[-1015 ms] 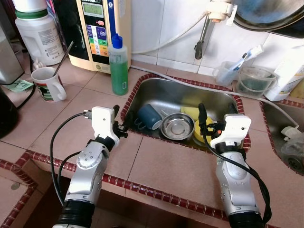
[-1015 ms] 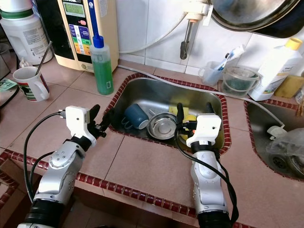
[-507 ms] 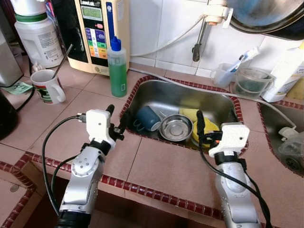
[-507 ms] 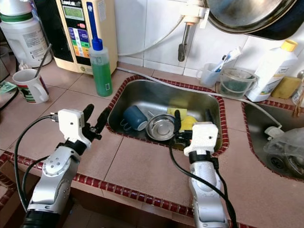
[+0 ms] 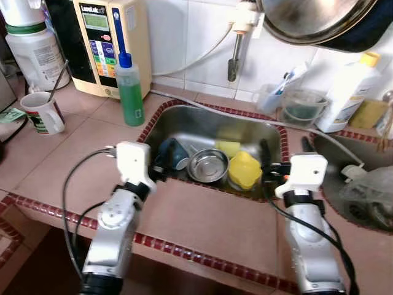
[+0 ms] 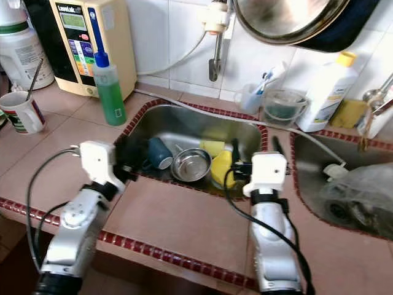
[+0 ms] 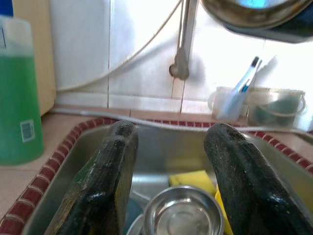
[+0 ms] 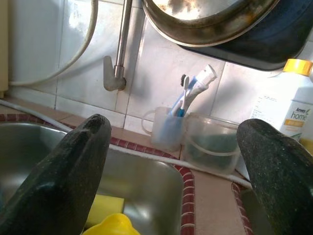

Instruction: Kitchen organization

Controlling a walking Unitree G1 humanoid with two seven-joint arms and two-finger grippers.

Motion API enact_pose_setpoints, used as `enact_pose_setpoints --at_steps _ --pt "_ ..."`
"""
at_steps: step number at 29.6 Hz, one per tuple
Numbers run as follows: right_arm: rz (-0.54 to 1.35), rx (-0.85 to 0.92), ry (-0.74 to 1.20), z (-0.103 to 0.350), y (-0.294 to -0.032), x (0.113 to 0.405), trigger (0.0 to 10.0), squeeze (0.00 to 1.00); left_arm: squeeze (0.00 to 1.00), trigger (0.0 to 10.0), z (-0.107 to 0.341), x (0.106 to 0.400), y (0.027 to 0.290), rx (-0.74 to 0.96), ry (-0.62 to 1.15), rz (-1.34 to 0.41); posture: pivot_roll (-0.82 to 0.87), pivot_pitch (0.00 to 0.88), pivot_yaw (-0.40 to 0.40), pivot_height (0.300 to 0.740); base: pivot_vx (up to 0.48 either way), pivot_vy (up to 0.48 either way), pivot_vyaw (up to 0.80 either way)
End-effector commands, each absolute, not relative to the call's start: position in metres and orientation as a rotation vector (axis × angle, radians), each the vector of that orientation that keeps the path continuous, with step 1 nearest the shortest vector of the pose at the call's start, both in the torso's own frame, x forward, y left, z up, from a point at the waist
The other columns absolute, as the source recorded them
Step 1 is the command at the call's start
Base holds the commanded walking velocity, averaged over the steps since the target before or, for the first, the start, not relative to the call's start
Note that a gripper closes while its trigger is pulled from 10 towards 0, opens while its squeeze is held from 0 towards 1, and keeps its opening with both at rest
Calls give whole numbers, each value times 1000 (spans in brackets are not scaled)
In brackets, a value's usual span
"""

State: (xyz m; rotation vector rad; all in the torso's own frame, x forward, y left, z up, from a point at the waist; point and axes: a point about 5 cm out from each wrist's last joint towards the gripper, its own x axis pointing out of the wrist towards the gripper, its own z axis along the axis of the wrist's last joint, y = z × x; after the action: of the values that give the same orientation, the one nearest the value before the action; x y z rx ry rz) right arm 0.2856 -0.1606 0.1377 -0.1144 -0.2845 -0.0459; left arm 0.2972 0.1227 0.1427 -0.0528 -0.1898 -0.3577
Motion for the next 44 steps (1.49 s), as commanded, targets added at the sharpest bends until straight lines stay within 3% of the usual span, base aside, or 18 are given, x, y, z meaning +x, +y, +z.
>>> enact_pose_setpoints --at_steps 1,14,44 --pt "-48 -114 -294 143 -159 287 10000 0 0 10000 144 297 125 -52 -186 -355 103 0 -43 740 0 -480 -781" --pt "-54 -114 -302 144 -160 287 10000 0 0 10000 145 296 123 -57 -185 -359 104 0 -48 740 0 -445 -642" --pt "-54 -136 -285 142 -161 291 10000 0 0 10000 144 295 123 -100 -126 -412 106 11 -42 740 -8 0 0"
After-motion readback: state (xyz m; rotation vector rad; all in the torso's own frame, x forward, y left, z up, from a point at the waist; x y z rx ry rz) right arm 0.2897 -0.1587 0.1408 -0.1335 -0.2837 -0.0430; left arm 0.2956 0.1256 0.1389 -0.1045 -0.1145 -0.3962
